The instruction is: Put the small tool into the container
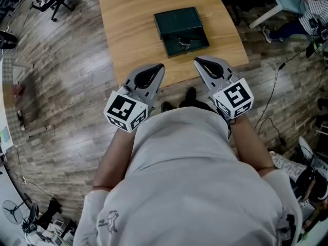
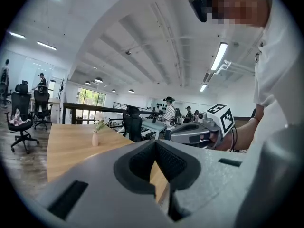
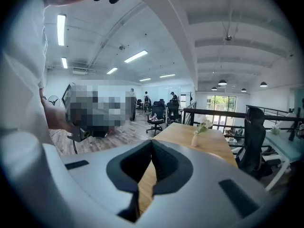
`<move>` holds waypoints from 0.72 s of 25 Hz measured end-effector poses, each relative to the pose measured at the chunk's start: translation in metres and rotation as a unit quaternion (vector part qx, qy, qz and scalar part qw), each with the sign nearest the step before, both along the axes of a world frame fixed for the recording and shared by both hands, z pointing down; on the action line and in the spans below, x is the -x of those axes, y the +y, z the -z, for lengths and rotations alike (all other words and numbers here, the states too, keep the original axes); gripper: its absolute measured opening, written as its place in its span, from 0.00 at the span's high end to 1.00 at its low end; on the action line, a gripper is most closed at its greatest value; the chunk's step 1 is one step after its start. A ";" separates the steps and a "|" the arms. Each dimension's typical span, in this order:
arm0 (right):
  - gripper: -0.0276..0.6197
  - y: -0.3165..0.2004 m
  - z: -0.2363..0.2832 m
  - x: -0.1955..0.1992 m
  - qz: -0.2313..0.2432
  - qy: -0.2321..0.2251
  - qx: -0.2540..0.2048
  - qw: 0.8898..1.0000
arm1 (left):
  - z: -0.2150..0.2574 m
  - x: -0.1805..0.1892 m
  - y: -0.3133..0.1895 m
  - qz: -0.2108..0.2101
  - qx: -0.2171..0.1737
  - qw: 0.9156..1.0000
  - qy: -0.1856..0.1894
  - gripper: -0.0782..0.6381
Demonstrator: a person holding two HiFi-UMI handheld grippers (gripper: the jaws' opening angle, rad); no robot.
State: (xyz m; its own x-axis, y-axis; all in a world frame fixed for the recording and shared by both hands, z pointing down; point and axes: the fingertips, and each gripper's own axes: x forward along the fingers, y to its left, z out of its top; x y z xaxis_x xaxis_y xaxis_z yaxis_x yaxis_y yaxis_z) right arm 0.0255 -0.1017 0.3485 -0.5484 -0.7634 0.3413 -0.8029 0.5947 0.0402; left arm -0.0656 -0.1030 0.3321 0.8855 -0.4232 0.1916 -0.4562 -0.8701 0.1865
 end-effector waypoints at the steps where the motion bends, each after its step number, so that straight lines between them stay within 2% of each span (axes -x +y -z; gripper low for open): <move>1: 0.95 0.004 0.006 -0.001 0.000 -0.002 -0.006 1.000 | 0.003 -0.001 0.002 0.000 -0.002 1.000 0.002 0.88; 5: 0.95 0.015 0.030 -0.008 0.000 -0.023 -0.025 0.999 | 0.017 -0.006 0.011 -0.003 -0.012 1.000 0.004 0.88; 9: 0.95 0.023 0.038 -0.024 0.008 -0.025 -0.030 0.999 | 0.035 -0.015 0.019 0.001 -0.015 1.000 0.018 0.88; 18: 0.95 0.053 0.050 -0.075 0.027 -0.022 -0.042 0.999 | 0.048 -0.060 0.040 0.024 -0.023 0.999 0.025 0.88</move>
State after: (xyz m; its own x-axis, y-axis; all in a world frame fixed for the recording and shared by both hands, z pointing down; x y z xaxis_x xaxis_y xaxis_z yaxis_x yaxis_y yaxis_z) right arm 0.1005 -0.0491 0.2986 -0.6031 -0.7569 0.2518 -0.7715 0.6337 0.0571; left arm -0.0052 -0.0627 0.2840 0.8723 -0.4722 0.1269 -0.4882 -0.8558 0.1713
